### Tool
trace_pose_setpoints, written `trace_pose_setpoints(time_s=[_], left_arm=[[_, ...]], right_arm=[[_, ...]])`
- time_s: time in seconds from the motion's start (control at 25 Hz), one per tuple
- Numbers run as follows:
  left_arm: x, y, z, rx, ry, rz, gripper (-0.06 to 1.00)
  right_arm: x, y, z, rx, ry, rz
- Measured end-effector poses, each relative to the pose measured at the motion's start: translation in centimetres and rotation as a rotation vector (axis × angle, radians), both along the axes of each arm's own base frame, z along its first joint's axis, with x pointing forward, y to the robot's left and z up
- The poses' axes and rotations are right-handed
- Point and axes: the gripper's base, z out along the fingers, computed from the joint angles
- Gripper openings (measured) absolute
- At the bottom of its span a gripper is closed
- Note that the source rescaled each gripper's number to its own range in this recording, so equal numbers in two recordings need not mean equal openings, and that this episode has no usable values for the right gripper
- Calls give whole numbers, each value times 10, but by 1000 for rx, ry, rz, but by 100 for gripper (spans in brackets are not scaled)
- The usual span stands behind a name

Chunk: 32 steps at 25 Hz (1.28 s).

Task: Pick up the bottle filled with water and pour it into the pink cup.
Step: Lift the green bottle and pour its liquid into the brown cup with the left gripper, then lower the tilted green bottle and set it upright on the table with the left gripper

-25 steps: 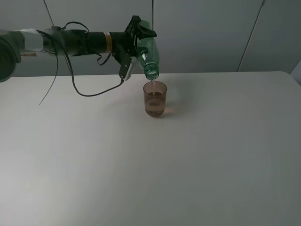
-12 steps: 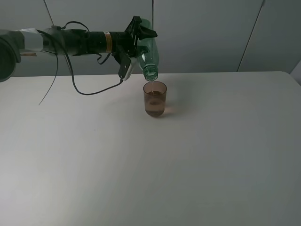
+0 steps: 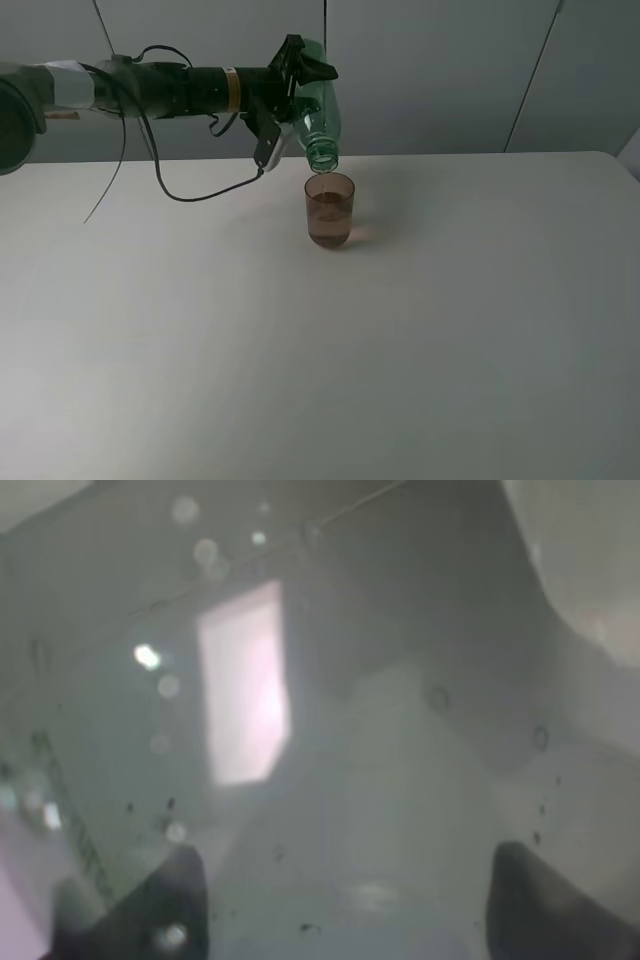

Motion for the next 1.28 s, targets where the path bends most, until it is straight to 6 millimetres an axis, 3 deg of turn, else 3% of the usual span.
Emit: trace_pose_setpoints(time_s=[0.52, 0.84, 1.0, 1.28], left_arm=[[2, 0, 0, -86, 173, 61, 0], [-4, 12, -27, -280, 565, 179, 0], [-3, 30, -44, -446, 860, 333, 0], [-14, 65, -37, -854, 1290, 598, 0]], right_arm=[[0, 0, 0, 0, 0, 0], [0, 0, 0, 0, 0, 0], [0, 0, 0, 0, 0, 0], [0, 0, 0, 0, 0, 0]])
